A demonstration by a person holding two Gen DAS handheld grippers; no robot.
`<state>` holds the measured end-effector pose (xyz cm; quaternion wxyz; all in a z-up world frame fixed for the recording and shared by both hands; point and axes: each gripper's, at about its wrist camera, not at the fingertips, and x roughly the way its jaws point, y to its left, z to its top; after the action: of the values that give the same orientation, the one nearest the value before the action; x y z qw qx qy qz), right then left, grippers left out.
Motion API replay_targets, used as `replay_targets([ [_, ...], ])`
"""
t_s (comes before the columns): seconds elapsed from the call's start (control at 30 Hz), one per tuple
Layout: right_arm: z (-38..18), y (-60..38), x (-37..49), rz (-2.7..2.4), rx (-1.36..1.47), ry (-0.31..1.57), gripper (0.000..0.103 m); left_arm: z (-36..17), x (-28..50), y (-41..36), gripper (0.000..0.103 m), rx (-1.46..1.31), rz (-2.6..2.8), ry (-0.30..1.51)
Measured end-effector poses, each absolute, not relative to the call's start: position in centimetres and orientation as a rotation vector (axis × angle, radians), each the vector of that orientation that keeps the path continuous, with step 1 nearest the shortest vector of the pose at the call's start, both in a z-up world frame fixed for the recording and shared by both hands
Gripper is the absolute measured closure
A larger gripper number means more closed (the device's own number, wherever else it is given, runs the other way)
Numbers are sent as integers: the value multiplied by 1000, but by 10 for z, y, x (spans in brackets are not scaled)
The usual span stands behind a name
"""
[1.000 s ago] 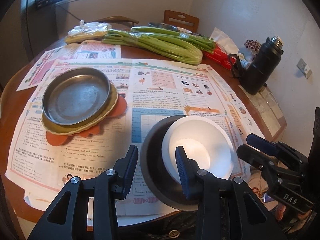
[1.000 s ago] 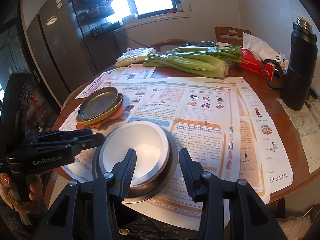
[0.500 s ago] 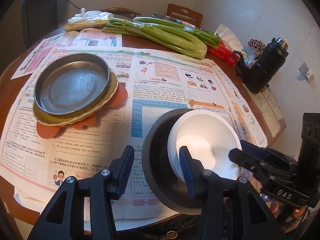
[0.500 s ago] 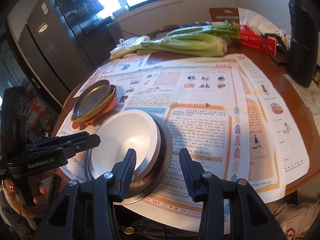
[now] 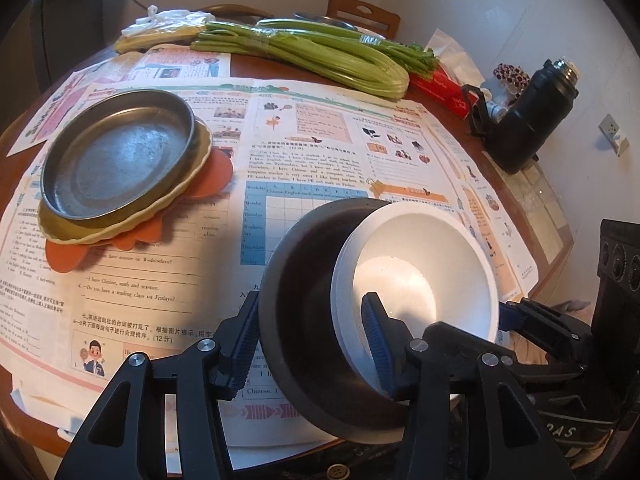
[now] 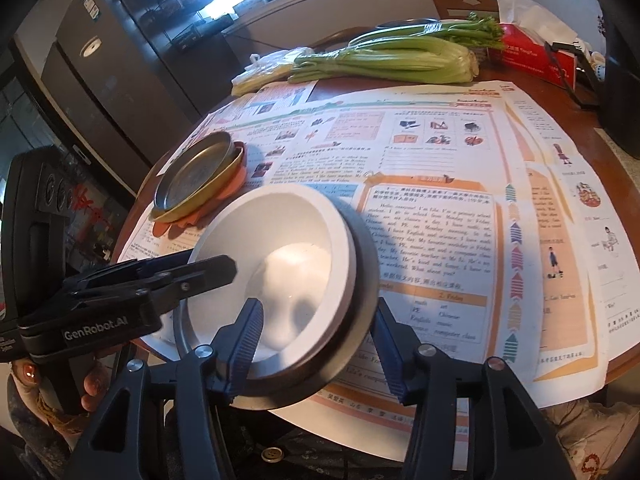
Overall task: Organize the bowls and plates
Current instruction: 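Grasp the steel bowl rim with the right tool, then lift the steel bowl with paper bowls and carry it over the plate stack with the right tool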
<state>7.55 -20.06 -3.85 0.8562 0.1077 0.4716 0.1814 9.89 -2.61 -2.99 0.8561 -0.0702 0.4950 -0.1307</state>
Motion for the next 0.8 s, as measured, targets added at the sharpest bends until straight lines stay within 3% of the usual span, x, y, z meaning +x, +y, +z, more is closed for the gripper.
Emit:
replay_targets([
  [0.8,-44,-184,81,360,228,1012,44,-43,102,-20,52,-214,-329,1057],
])
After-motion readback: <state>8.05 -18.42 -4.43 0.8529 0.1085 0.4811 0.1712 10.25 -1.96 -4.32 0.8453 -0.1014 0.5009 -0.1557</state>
